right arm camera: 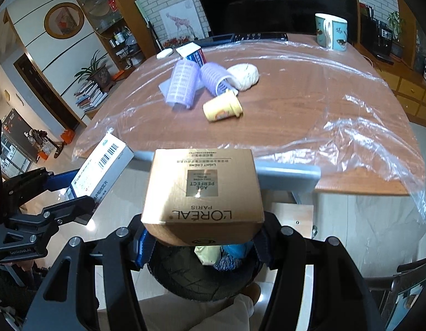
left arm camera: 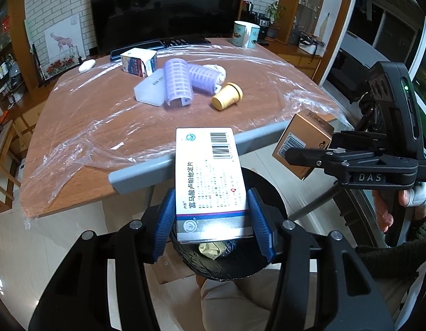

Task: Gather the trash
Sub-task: 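Lower the white box and L'Oreal box over the bin opening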

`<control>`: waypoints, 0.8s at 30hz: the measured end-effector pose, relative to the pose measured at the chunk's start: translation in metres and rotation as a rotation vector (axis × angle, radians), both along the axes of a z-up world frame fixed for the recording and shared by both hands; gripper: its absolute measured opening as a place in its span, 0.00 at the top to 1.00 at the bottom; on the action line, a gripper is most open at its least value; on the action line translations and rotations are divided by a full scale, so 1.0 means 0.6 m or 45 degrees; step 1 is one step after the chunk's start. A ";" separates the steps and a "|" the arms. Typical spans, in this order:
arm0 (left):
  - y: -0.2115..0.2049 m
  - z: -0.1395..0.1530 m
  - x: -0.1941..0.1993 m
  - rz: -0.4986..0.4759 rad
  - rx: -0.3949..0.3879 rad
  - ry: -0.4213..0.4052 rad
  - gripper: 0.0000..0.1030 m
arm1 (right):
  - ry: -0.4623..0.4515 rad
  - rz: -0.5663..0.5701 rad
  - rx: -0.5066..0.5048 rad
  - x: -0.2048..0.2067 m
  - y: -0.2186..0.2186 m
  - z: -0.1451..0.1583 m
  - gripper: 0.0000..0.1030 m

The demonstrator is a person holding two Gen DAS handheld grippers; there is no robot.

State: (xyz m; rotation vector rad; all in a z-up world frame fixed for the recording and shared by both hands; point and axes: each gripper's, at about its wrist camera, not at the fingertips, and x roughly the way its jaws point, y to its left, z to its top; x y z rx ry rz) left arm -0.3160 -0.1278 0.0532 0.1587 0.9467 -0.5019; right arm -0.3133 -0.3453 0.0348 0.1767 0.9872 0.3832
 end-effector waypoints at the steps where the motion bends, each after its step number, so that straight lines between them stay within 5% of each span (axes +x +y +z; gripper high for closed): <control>1: -0.002 -0.001 -0.002 -0.010 0.000 0.005 0.48 | 0.005 0.003 0.000 -0.002 0.000 -0.002 0.44; 24: -0.016 -0.062 -0.023 -0.091 0.055 0.141 0.48 | 0.113 0.057 -0.049 -0.006 0.017 -0.052 0.44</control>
